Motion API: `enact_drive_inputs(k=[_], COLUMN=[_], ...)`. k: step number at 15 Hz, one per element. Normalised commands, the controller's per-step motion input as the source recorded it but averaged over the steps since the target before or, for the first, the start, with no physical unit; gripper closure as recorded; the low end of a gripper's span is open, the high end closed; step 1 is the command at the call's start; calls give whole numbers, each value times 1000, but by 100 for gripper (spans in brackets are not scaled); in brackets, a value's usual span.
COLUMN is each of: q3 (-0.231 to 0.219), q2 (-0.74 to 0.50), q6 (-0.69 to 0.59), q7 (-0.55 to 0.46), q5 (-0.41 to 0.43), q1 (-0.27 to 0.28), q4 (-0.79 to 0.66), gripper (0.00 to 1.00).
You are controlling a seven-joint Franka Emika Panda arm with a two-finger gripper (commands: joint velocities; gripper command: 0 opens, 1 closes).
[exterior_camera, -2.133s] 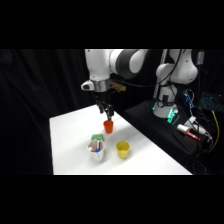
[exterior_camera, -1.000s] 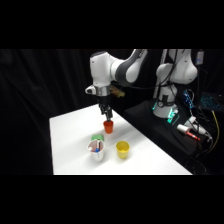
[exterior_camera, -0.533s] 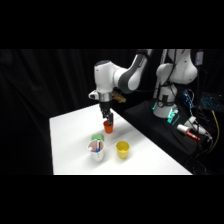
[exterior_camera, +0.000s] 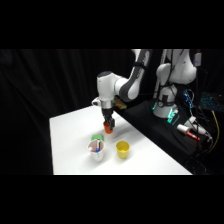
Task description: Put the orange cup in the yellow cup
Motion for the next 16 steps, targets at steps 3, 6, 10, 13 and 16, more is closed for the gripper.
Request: enact_drive_inputs(k=[3,6,10,13,16], q3=[46,59,58,46,30], q2=[77,69,55,39,17], q6=[218,193,165,150,146], q7=[-21,-34,-35,-17,6], q5=[155,152,131,108,82], q1=[-26,-36,-37,-27,-9], q4=[-56,-33,-12,-8,-14], gripper=[0,0,0,33,60])
